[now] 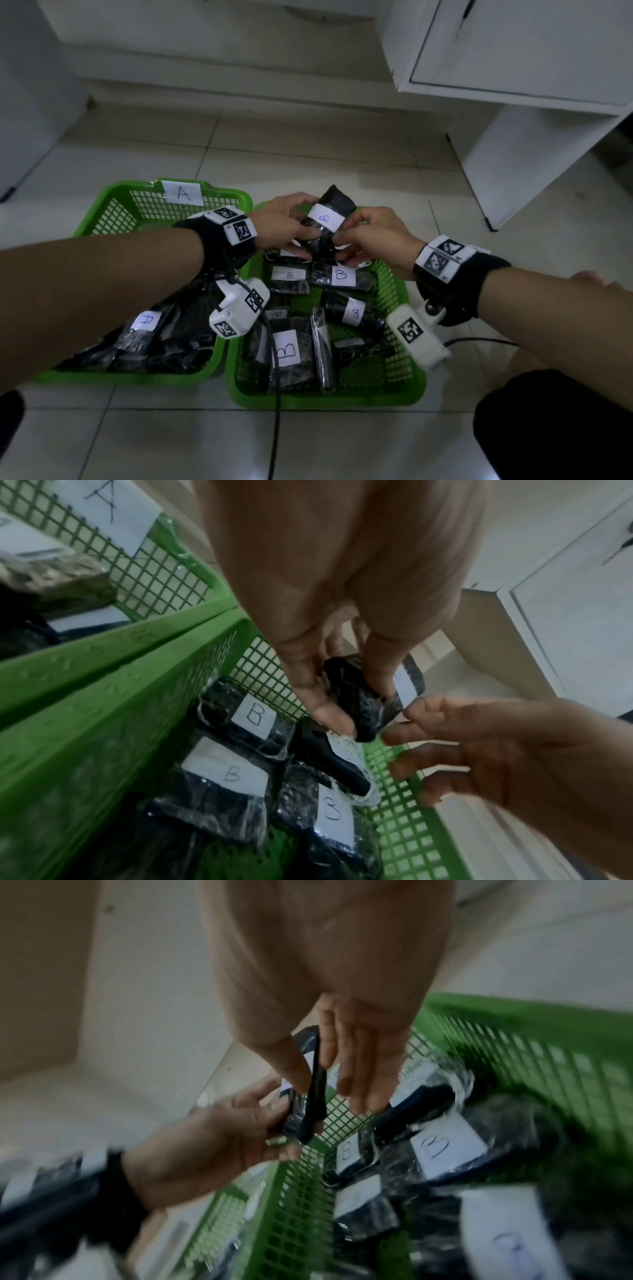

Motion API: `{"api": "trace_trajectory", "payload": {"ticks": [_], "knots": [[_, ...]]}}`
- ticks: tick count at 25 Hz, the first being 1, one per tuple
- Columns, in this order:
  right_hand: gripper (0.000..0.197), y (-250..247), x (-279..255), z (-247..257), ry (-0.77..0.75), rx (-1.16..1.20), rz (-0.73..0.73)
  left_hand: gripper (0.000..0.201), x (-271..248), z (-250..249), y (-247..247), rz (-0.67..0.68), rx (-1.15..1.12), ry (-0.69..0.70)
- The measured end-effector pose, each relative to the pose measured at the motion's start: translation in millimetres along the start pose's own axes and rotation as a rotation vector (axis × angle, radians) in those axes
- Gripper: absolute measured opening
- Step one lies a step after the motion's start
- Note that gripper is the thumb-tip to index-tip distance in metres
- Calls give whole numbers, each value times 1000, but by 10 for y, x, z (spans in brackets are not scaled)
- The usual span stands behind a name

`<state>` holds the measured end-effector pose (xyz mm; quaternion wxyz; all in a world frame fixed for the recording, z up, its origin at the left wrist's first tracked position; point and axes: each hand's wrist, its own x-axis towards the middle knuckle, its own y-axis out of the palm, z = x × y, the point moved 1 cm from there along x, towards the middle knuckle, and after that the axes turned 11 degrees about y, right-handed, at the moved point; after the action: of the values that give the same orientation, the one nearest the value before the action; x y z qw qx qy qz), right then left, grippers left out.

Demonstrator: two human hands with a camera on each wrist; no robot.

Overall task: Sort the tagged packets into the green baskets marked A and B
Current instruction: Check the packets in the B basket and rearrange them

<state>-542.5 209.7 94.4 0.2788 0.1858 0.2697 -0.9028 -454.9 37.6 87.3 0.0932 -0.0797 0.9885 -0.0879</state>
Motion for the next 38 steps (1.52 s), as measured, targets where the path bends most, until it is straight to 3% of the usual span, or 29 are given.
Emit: {"api": "trace_trajectory", "payload": {"ticks": [2, 3, 5, 7, 9, 11, 14, 17, 21, 23, 26, 29, 31, 34, 36, 38], "knots": [[46, -80, -7, 31, -299, -535, -271, 57, 30, 27, -76, 22, 234, 34], [58, -90, -27, 54, -490, -724, -315, 57, 45, 21, -112, 38, 320, 31], [72, -67, -42, 99, -744, -921, -216, 50, 94, 40, -168, 96, 373, 16], [68, -26, 16, 120, -822, -1038, -155, 46, 85, 58, -158, 193, 426, 17], [58, -16, 119, 143, -864, -1143, -167, 54, 99, 92, -151, 203, 446, 30], [48, -62, 230, 145, -805, -1169, -196, 55, 131, 99, -139, 82, 420, 48], [42, -131, 400, 53, -594, -1166, -232, 42, 165, 75, -169, -15, 721, 119], [41, -91, 497, -63, -476, -1167, -187, 23, 96, 115, -168, 120, 934, 215], [25, 12, 571, -90, -422, -1230, -180, 18, 20, 221, -97, 305, 1045, 236], [25, 15, 578, -112, -409, -1241, -168, 19, 4, 269, -64, 386, 1094, 216], [39, -26, 478, -123, -416, -1200, -156, 20, -47, 282, 0, 432, 1110, 223], [27, -9, 254, -90, -489, -1160, -147, 21, -164, 199, 109, 450, 1067, 239], [15, 58, 102, -172, -473, -1154, -30, 25, -258, 140, 200, 537, 1028, 178], [23, 185, -173, -457, -405, -1208, 188, 34, -398, 104, 299, 693, 1001, 41], [34, 222, -306, -569, -407, -1249, 227, 37, -460, 85, 369, 740, 958, -25], [49, 231, -353, -580, -527, -1253, 199, 38, -499, 101, 456, 767, 926, -62]]}}
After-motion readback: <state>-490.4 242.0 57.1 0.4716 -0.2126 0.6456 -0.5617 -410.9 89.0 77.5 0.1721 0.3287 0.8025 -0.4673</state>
